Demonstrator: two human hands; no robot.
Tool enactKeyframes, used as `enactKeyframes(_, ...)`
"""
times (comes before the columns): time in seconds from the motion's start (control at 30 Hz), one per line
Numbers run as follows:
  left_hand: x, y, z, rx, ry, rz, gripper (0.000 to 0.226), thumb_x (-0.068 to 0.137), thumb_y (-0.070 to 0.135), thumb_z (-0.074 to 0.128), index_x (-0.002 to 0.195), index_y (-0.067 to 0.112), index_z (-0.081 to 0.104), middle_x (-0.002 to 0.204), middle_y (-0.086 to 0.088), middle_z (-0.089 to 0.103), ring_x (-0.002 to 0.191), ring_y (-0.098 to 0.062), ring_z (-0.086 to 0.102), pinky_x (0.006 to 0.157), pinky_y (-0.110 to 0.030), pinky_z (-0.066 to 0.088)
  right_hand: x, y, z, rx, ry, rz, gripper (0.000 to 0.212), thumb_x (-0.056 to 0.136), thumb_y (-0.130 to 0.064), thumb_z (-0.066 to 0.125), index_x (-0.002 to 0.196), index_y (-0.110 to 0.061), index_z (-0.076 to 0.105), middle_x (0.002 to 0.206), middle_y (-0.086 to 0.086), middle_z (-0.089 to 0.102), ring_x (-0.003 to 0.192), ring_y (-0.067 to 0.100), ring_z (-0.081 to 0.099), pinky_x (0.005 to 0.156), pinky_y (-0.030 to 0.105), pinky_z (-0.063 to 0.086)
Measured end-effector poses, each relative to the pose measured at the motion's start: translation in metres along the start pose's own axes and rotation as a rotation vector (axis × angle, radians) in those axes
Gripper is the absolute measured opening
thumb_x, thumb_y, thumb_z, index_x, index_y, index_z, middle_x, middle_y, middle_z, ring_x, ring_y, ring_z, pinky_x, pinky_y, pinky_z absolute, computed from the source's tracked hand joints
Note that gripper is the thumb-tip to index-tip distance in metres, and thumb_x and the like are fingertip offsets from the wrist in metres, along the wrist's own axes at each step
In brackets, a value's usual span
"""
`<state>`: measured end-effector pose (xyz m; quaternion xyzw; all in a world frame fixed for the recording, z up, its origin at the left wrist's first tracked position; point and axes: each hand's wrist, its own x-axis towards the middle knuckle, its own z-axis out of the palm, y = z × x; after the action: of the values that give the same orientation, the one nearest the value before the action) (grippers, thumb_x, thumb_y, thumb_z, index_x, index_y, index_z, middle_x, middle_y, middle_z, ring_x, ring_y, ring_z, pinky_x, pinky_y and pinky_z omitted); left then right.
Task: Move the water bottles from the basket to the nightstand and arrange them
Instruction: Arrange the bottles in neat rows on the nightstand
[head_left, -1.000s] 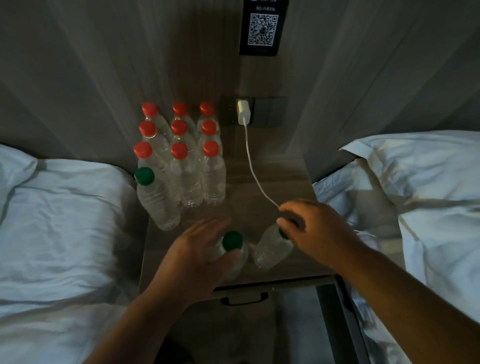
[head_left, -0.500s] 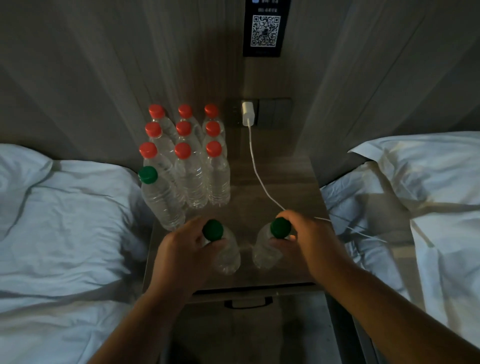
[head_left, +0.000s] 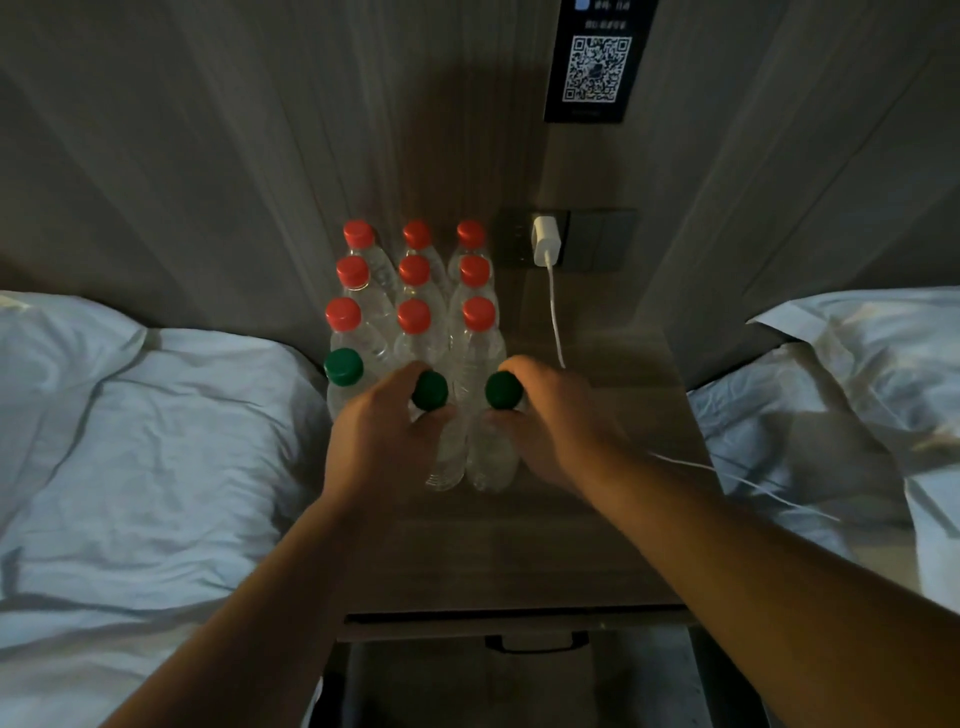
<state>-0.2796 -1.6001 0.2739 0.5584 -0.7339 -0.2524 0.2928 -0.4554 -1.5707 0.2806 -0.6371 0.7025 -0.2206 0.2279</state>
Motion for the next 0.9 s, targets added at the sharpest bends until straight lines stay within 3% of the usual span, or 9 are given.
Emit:
enactKeyframes(0.1,0.014,-0.003,0.003,0.021,0.023,0.000,0.019,0.083,0.028,0.071,0.099,0.022,0.061,0.081,0.009,0.062,0.077,-0.019,0.061,0.065,-0.030,0.045,0.019,0.000,0.008,0.001,0.039,0.025,0.027,0.086,-0.029,0.067,0.109,-0.022,0.055,0.096,0.002,0.064,0.086,0.018,0.060,0.068,0.026,0.041)
enactKeyframes(0.23,0.018,0.001,0.002,-0.029,-0.013,-0.009,0.049,0.086,0.025,0.069,0.132,0.022,0.054,0.111,0.009,0.060,0.099,-0.010,0.056,0.079,-0.028,0.043,0.015,0.000,0.007,0.170,0.040,0.025,0.021,0.084,-0.040,0.064,0.097,-0.032,0.050,0.081,-0.014,0.059,0.076,0.007,0.058,0.061,0.025,0.043)
enactKeyframes(0.37,-0.015,-0.016,-0.002,-0.122,0.070,0.003,0.072,0.077,0.031,0.078,0.140,0.025,0.044,0.134,0.006,0.050,0.122,-0.011,0.051,0.094,-0.035,0.049,0.001,0.017,0.029,0.346,0.061,0.130,0.044,0.074,-0.047,0.073,0.111,-0.043,0.050,0.105,-0.022,0.064,0.097,-0.005,0.060,0.082,0.026,0.054)
enactKeyframes(0.43,-0.033,-0.034,-0.003,-0.128,0.197,-0.104,0.084,0.070,0.041,0.079,0.143,0.023,0.040,0.143,0.004,0.040,0.130,-0.021,0.047,0.103,-0.038,0.047,-0.004,0.024,0.045,0.451,0.003,0.233,0.058,0.071,-0.040,0.078,0.118,-0.051,0.045,0.113,-0.026,0.061,0.103,-0.004,0.058,0.088,0.030,0.052)
enactKeyframes(0.5,-0.041,-0.052,0.003,-0.132,0.213,-0.313,0.107,0.063,0.053,0.079,0.152,0.022,0.027,0.157,0.002,0.022,0.140,-0.016,0.032,0.112,-0.024,0.032,-0.007,0.030,0.061,0.464,-0.049,0.304,0.065,0.074,-0.036,0.079,0.127,-0.045,0.042,0.112,-0.024,0.059,0.102,-0.004,0.056,0.090,0.029,0.050)
enactKeyframes(0.6,-0.036,-0.063,0.021,-0.293,0.089,-0.494,0.140,0.052,0.055,0.088,0.155,0.028,-0.004,0.165,0.003,0.001,0.149,-0.012,0.009,0.119,-0.037,0.019,-0.010,0.029,0.077,0.448,0.012,0.384,0.068,0.075,-0.036,0.078,0.132,-0.034,0.040,0.116,-0.016,0.058,0.102,0.003,0.058,0.084,0.027,0.050)
enactKeyframes(0.7,-0.027,-0.062,0.037,-0.323,0.048,-0.426,0.136,0.060,0.042,0.090,0.155,0.026,-0.006,0.165,0.005,-0.002,0.145,-0.002,0.000,0.115,-0.030,0.013,-0.007,0.028,0.084,0.459,0.029,0.370,0.062,0.080,-0.030,0.075,0.132,-0.035,0.041,0.105,-0.027,0.055,0.093,-0.010,0.053,0.076,0.014,0.042)
enactKeyframes(0.77,-0.024,-0.066,0.042,-0.345,0.055,-0.444,0.132,0.065,0.040,0.089,0.155,0.024,-0.006,0.164,0.007,-0.002,0.137,0.006,-0.001,0.112,-0.025,0.011,-0.004,0.027,0.084,0.458,0.013,0.357,0.061,0.081,-0.028,0.074,0.132,-0.037,0.041,0.102,-0.031,0.054,0.096,-0.009,0.054,0.087,0.021,0.045)
enactKeyframes(0.9,-0.021,-0.073,0.043,-0.341,0.071,-0.440,0.124,0.068,0.044,0.086,0.155,0.027,-0.002,0.164,0.005,0.007,0.148,-0.009,0.009,0.117,-0.037,0.021,-0.001,0.027,0.083,0.454,0.004,0.348,0.061,0.081,-0.027,0.074,0.131,-0.038,0.041,0.098,-0.032,0.056,0.093,-0.011,0.054,0.087,0.023,0.046)
